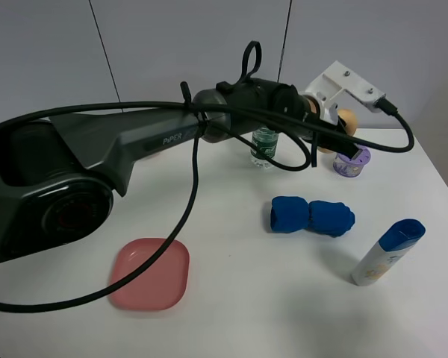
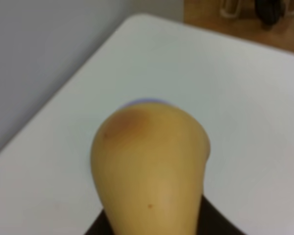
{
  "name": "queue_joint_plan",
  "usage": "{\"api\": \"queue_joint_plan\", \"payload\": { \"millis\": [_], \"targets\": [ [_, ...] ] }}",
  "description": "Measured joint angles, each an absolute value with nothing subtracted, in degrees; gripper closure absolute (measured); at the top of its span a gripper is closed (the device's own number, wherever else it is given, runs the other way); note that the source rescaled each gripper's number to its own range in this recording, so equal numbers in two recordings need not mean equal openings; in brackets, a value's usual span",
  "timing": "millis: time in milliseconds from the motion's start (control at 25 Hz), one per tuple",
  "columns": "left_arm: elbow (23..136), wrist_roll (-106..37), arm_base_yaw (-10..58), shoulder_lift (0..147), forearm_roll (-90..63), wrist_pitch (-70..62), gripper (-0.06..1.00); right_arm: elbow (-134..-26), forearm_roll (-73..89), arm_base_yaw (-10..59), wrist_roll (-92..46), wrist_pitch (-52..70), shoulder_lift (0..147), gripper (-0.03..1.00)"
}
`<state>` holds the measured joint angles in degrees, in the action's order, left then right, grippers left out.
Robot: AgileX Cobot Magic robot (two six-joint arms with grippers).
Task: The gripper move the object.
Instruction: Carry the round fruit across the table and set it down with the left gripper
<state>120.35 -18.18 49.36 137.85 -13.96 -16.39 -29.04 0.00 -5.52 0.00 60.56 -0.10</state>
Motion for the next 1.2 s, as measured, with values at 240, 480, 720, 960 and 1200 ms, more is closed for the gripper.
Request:
{"api": "queue_joint_plan", "payload": {
  "millis": [240, 480, 720, 960, 1200],
  "targets": [
    [120.35, -18.17, 49.13, 143.77, -13.9, -13.9, 0.94, -29.04, 0.0, -5.52, 0.0, 60.56, -0.1, -0.03],
    [120.35, -18.06, 49.13, 147.94, -13.96, -11.16, 0.94, -29.04, 0.0, -5.52, 0.0, 60.56, -0.1, -0.03],
    [120.35, -18.0, 49.01, 148.95, -13.96, -10.64, 0.94, -29.04, 0.0, -5.52, 0.0, 60.56, -0.1, -0.03],
    [120.35, -17.94, 48.28, 149.13, -13.96, -10.87, 0.48, -29.04, 0.0, -5.52, 0.0, 60.56, -0.1, -0.03],
    [120.35, -16.12, 47.77, 149.2, -14.08, -12.61, -0.03, -29.04, 0.0, -5.52, 0.0, 60.56, -0.1, -0.03]
  ]
}}
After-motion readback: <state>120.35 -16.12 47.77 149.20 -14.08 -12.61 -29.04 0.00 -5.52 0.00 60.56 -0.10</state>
